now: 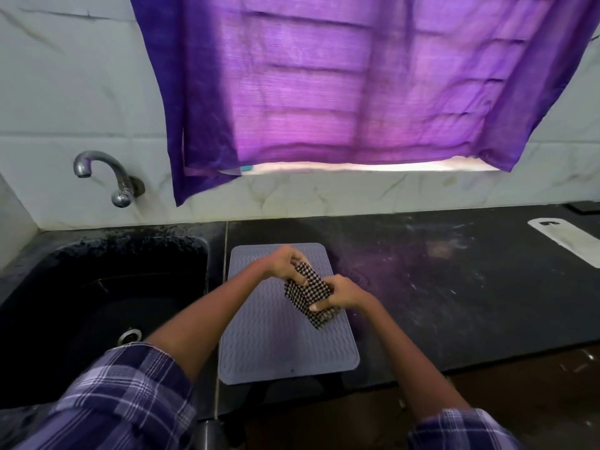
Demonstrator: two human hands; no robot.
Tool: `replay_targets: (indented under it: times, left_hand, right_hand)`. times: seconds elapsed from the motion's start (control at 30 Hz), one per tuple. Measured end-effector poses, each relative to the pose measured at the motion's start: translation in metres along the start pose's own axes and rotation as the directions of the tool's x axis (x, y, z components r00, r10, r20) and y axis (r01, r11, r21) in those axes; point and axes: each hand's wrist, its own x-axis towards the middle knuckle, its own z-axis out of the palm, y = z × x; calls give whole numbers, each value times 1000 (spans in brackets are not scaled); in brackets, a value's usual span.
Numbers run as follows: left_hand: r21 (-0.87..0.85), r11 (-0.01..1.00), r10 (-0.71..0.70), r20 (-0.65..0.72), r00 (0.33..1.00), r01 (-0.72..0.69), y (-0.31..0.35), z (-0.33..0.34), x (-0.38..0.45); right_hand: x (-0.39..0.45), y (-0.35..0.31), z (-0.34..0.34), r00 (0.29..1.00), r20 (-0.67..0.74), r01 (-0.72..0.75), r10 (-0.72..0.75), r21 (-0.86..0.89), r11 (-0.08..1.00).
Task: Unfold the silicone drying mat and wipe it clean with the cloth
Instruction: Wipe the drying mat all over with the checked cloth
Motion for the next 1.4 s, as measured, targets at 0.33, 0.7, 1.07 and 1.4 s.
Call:
replay_targets:
  times: [0.33, 0.7, 1.07, 1.4]
  left_hand:
    - [-253, 958, -148, -24, 989, 137, -73, -24, 58]
    - [409, 900, -93, -152, 984, 149, -133, -28, 145]
    - [696, 704, -215, 12, 977, 146, -151, -24, 202]
    - [738, 664, -170, -13, 985, 124, -142, -28, 193]
  right_hand:
    - [66, 1, 28, 980, 150, -185, 132, 431, 883]
    - [156, 11, -43, 817, -576, -227, 7, -311, 923]
    - [242, 33, 4, 980, -164, -35, -109, -690, 723]
    - [199, 27, 2, 1000, 1, 9, -10, -562, 827]
